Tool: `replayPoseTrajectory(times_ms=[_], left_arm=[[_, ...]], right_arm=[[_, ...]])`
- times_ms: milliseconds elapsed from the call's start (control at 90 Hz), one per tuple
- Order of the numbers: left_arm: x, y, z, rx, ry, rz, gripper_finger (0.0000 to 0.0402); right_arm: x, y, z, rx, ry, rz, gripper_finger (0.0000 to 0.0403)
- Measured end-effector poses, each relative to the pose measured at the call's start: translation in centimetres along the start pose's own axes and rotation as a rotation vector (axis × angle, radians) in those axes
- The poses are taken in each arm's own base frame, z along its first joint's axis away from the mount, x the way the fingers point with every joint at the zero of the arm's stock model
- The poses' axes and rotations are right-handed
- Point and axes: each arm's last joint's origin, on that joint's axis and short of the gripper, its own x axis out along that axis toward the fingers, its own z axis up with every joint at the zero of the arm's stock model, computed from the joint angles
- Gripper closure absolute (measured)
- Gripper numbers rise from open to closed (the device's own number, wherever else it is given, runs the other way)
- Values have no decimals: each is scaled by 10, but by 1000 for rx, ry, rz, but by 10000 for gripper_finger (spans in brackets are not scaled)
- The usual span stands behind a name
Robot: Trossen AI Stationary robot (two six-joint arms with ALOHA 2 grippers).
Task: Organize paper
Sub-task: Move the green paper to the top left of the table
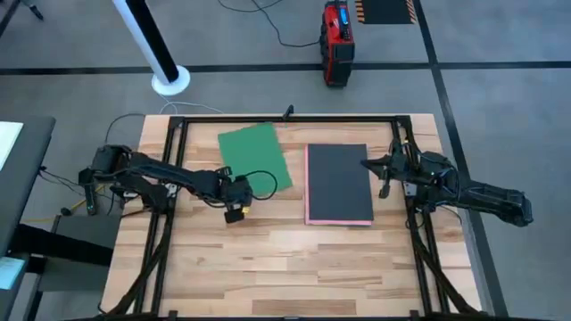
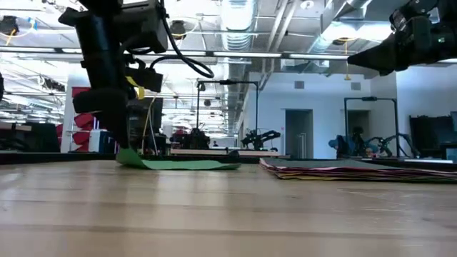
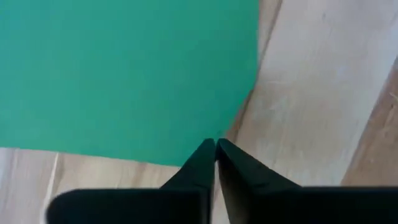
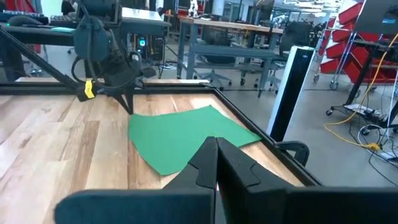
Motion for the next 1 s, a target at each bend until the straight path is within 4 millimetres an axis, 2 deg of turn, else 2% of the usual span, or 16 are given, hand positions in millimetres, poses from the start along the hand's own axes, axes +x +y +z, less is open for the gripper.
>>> replayPoseTrajectory(times_ms=[256,433,656,789,900,1000], left_arm=[[0,-1,-2,-90,36,-48,296],[-1,-8,-3,-97,69,-174,262],[-6,-20,-3,-103,56,-242,256],[-14,-25,6,-103,-15,-253,256],[-16,-21,16,-136,-127,-161,259],[-14,-7,28,-284,-259,10,282]], right_arm=[[0,0,0,0,2,0,403],[0,0,0,0,3,0,403],[0,0,0,0,3,0,403],[0,0,0,0,3,0,403],[0,0,0,-1,3,0,403],[0,0,0,-1,2,0,403]])
